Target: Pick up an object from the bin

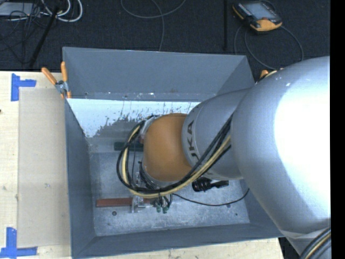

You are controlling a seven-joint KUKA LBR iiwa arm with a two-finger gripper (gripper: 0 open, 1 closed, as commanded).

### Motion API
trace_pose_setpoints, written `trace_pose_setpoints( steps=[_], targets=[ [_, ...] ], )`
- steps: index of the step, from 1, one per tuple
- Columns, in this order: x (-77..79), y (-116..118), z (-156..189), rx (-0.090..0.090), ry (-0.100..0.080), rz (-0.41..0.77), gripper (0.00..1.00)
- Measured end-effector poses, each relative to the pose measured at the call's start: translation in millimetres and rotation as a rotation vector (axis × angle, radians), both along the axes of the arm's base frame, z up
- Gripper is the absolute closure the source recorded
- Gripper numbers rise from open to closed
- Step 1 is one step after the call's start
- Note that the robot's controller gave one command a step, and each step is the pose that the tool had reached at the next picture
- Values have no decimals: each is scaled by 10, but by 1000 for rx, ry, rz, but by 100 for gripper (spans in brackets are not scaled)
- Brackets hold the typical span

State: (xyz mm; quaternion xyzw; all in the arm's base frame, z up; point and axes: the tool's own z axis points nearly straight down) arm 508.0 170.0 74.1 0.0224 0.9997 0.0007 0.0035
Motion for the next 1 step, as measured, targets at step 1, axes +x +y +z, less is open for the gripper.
trace_pose_setpoints(
  steps=[1],
  targets=[
    [-104, -48, 1647, -1, 3, 94, 100]
  ],
)
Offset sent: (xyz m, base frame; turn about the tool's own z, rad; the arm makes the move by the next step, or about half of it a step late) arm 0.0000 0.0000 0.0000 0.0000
